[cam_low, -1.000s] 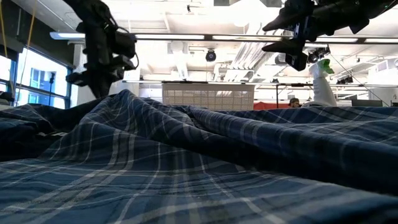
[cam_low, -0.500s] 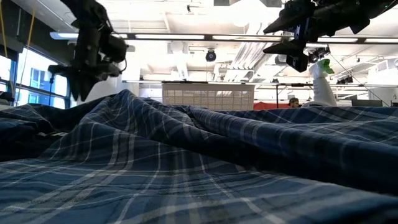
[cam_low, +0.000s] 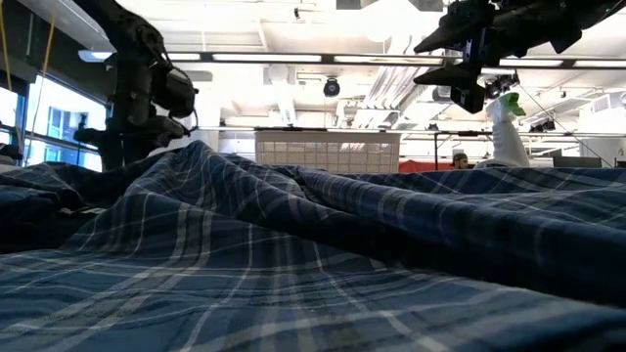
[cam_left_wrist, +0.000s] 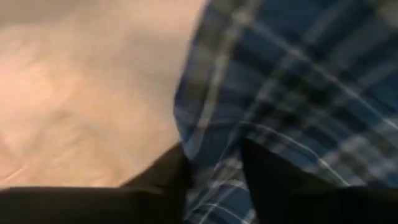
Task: Fold Laundry from Bin
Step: Fold the checkered blue polo
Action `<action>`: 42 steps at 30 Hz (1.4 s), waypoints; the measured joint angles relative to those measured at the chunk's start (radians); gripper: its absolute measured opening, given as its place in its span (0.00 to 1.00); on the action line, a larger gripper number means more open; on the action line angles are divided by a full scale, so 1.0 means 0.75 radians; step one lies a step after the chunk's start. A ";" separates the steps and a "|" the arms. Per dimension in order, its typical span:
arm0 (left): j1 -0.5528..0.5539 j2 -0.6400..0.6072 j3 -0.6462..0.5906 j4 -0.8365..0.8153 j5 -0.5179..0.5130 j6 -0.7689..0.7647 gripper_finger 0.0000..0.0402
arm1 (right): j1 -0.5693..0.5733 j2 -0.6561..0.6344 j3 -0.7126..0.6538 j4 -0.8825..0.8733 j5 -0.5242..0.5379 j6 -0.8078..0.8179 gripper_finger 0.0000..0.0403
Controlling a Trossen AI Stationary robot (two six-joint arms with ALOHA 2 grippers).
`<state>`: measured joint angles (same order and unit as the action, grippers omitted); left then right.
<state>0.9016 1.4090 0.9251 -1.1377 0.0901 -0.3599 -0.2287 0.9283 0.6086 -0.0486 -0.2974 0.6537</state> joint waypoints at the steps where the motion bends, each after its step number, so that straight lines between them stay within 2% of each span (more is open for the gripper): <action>1: -0.018 0.000 0.011 -0.002 0.019 0.011 0.16 | 0.000 0.000 0.000 0.000 0.000 0.000 0.47; 3: -0.058 0.000 0.050 -0.021 0.075 0.017 0.04 | 0.000 0.000 0.000 0.000 0.000 0.000 0.47; 6: -0.140 -0.005 0.159 -0.095 0.112 -0.017 0.04 | 0.000 0.000 0.000 0.000 0.000 0.000 0.47; 10: -0.293 -0.008 0.416 -0.209 0.111 -0.143 0.01 | 0.001 0.000 0.000 0.000 0.011 0.000 0.47; 13: -0.414 -0.009 0.617 -0.150 0.088 -0.274 0.01 | -0.001 0.000 0.000 0.000 0.012 -0.006 0.47; 16: -0.537 0.008 0.737 0.022 0.078 -0.349 0.00 | -0.009 0.000 0.000 0.000 0.012 -0.009 0.47; 20: -0.673 0.086 0.760 0.299 0.078 -0.410 0.00 | -0.024 0.000 0.000 0.000 0.013 -0.025 0.47; 25: -0.798 0.325 0.759 0.528 0.101 -0.413 0.02 | -0.050 0.000 0.000 0.000 0.013 -0.035 0.47; 28: -0.815 0.485 0.757 0.656 0.287 -0.404 0.08 | -0.055 0.000 0.000 0.000 0.013 -0.035 0.47; 32: -0.776 0.635 0.757 0.789 0.653 -0.438 0.22 | -0.055 -0.001 0.000 0.000 0.004 -0.033 0.47; 34: -0.753 0.659 0.757 0.788 0.834 -0.457 0.28 | -0.052 -0.001 0.000 0.000 0.000 -0.029 0.47; 36: -0.735 0.646 0.757 0.745 0.907 -0.471 0.33 | -0.049 -0.001 0.000 -0.001 -0.001 -0.011 0.47; 42: -0.730 0.430 0.758 0.538 0.800 -0.459 0.35 | -0.049 -0.001 0.000 -0.041 -0.013 -0.008 0.47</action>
<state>0.3542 1.7317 1.4937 -0.7343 0.6898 -0.7039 -0.2657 0.9279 0.6086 -0.0791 -0.3073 0.6478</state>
